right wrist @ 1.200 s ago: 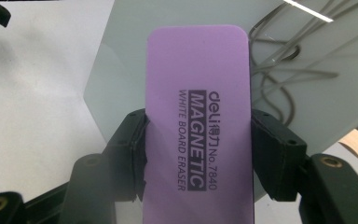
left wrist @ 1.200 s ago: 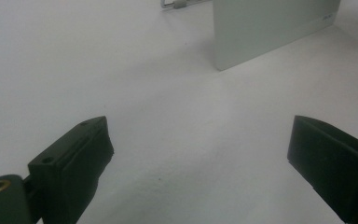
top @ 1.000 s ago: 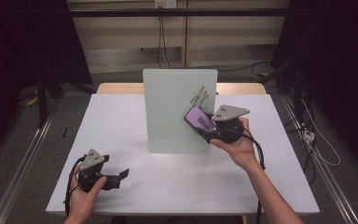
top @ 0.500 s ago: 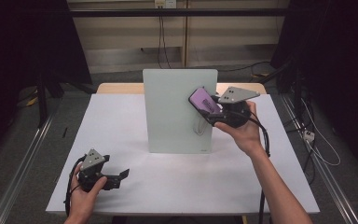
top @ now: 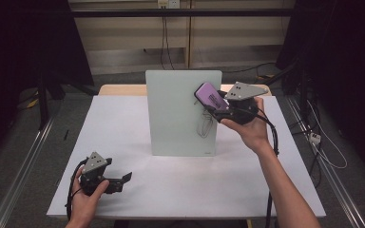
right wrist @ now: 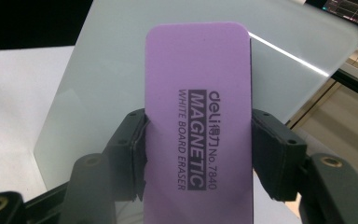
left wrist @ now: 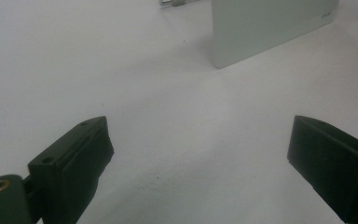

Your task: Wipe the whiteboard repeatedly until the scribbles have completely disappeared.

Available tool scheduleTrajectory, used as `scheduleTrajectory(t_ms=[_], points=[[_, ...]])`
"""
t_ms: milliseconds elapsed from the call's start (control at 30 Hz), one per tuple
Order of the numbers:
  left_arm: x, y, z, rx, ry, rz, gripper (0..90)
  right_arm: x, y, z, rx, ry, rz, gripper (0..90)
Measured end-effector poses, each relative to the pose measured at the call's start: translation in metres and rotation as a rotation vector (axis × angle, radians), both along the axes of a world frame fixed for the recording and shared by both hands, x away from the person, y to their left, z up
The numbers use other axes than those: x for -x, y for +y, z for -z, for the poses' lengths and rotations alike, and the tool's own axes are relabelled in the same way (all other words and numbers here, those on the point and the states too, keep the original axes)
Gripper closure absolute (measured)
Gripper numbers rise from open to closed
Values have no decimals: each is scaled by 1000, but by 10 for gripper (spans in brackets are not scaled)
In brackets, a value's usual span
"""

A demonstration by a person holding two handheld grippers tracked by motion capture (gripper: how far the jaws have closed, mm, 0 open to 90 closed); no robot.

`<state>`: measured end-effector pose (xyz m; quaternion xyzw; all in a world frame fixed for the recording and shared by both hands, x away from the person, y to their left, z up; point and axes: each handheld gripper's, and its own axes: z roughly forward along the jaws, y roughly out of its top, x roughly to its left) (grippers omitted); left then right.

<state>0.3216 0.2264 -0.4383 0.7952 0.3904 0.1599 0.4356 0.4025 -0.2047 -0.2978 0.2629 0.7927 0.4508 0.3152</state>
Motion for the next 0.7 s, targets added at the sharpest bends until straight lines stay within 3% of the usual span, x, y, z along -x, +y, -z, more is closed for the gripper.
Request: scheduleTrajectory(t_ms=[333, 700], points=[[0, -1, 0, -5, 3, -1, 60, 5, 2, 15, 26, 3, -16, 419], [0, -1, 0, -6, 2, 1, 60, 9, 9, 32, 23, 45, -34, 420]])
